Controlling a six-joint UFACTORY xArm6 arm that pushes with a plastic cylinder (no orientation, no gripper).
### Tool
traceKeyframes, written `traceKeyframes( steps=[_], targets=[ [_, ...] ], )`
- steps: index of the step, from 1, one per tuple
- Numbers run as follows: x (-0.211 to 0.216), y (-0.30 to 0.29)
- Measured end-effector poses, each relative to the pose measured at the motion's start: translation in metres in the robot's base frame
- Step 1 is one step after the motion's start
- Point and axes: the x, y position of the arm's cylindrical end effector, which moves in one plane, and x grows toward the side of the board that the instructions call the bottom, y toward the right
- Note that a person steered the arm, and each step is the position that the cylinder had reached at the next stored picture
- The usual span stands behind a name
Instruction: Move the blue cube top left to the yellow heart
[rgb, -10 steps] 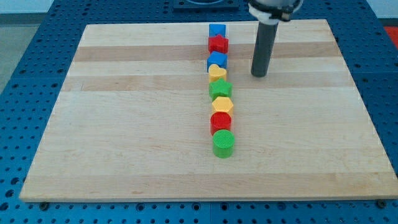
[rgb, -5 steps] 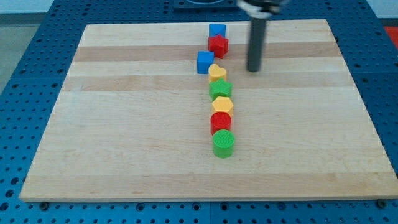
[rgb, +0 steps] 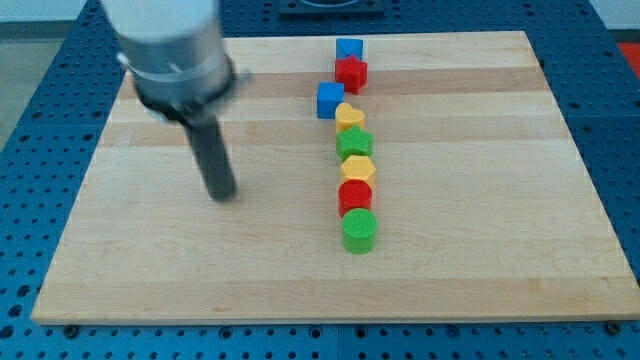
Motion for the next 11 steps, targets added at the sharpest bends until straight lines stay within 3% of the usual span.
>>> traceKeyframes(
  steps=[1, 2, 3, 5, 7, 8, 9, 10, 11],
  targets=[
    [-0.096, 0.031],
    [-0.095, 0.054],
    [-0.097, 0.113],
    [-0.113, 0.12],
    [-0.116, 0.162],
    [-0.12, 0.153],
    [-0.105, 0.121],
    [0.017, 0.017],
    [0.151, 0.106]
  ],
)
